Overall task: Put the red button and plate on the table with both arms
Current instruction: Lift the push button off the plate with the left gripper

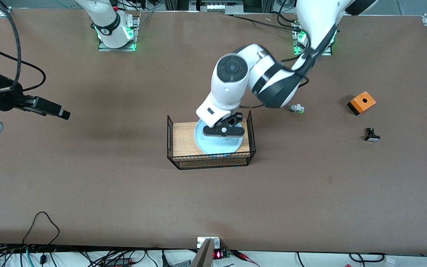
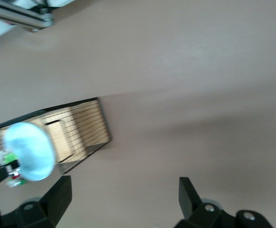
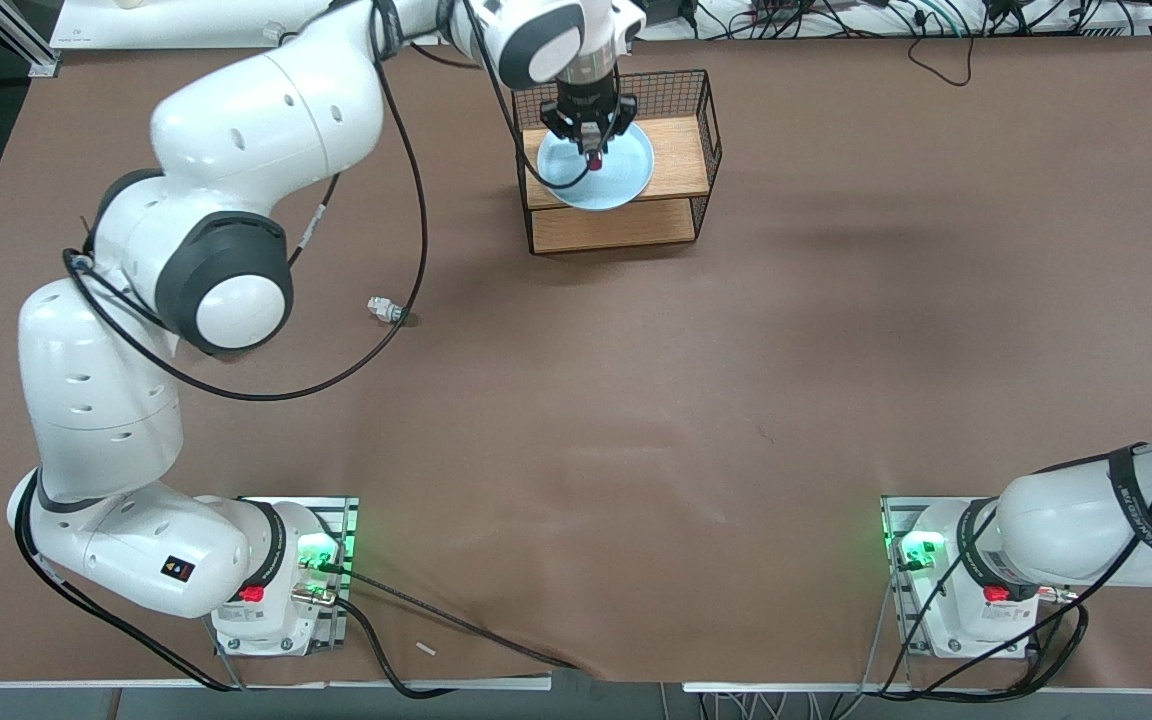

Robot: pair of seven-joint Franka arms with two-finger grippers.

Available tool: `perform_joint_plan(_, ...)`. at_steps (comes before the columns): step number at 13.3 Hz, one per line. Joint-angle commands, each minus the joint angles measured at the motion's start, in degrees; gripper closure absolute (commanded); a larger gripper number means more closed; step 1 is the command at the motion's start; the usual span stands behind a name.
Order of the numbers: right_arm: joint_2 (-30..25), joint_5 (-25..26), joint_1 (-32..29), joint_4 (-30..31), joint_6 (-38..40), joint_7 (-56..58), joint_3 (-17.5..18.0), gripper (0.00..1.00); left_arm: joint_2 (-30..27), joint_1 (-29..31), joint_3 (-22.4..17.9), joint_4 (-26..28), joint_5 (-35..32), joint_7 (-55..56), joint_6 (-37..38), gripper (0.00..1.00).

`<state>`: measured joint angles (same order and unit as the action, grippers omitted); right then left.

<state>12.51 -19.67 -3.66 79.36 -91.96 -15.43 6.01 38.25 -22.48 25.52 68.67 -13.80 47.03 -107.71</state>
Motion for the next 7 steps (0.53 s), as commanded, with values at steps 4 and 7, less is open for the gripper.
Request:
perform_joint_plan(4, 1.2, -1.4, 5.5, -1.0, -1.7, -0.5, 0.2, 0.00, -12.3, 9.5, 0.7, 0.7, -1.8, -5.0, 13.9, 1.00)
perform_joint_plan(7, 4.0, 1.6, 11.0, -1.0, -6.4, -0.3, 0.2, 0.00, -13.8, 19.1, 0.5, 0.9, -1.9, -18.1, 17.4, 1.00)
